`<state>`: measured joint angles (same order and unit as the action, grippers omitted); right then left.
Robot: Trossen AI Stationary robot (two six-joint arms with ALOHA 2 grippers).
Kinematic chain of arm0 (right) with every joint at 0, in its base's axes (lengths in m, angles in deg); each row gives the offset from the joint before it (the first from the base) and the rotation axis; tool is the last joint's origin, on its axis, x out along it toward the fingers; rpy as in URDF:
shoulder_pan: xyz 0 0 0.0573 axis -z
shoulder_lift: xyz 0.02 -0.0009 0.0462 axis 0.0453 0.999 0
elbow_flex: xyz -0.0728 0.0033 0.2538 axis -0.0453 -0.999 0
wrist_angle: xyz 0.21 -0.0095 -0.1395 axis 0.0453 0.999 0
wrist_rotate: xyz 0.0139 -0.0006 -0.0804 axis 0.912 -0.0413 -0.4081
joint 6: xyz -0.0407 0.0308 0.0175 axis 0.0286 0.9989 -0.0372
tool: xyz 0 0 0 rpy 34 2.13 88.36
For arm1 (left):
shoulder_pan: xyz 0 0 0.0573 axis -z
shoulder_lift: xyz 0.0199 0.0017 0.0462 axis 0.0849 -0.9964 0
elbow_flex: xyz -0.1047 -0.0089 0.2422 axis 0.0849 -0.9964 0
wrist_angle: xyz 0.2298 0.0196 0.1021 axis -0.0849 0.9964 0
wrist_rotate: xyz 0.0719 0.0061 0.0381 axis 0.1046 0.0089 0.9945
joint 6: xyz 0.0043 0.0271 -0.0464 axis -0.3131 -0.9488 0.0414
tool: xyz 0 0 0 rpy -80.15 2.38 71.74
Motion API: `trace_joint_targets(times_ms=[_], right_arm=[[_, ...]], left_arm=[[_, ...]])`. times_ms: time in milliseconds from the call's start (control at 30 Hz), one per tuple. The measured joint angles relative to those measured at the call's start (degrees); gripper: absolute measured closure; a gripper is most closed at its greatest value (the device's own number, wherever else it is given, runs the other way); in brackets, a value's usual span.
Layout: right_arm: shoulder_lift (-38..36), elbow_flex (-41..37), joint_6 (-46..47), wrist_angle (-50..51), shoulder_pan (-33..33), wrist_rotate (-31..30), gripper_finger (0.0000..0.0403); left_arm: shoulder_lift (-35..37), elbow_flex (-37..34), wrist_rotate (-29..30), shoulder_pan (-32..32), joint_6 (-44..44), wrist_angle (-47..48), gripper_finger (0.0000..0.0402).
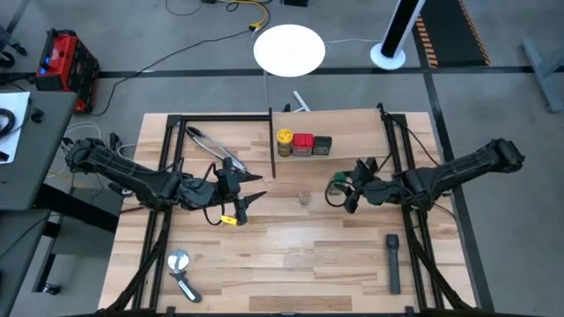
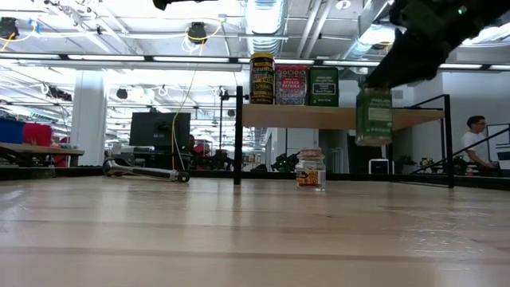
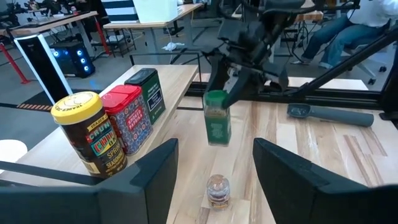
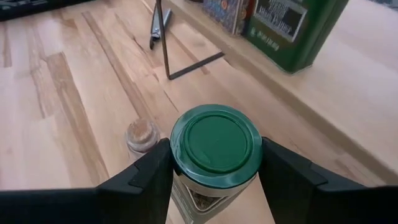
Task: Shelf spices
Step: Remove the green seasoning bottle from the shelf
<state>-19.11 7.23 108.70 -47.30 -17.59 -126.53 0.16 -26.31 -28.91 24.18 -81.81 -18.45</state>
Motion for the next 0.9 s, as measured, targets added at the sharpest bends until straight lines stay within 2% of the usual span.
trace_joint_targets(times_ms=[367, 667, 900], right_arm=[[3.1, -7.8, -1.0, -12.5, 0.1, -0.2, 0.0198], [12.4, -8.0, -2.6, -17.4, 0.1, -0.3, 0.0194], [15.9, -7.9, -7.5, -23.4, 0.1, -0.4, 0.0167]], left_arm=[[-1.0, 0.0, 0.0, 0.0, 0.3, -0.8, 0.0201], [-2.8, 0.0, 0.1, 0.0, -1.2, -3.1, 0.0201], [-3.9, 0.0, -0.3, 0.0, -1.9, -3.9, 0.0201]])
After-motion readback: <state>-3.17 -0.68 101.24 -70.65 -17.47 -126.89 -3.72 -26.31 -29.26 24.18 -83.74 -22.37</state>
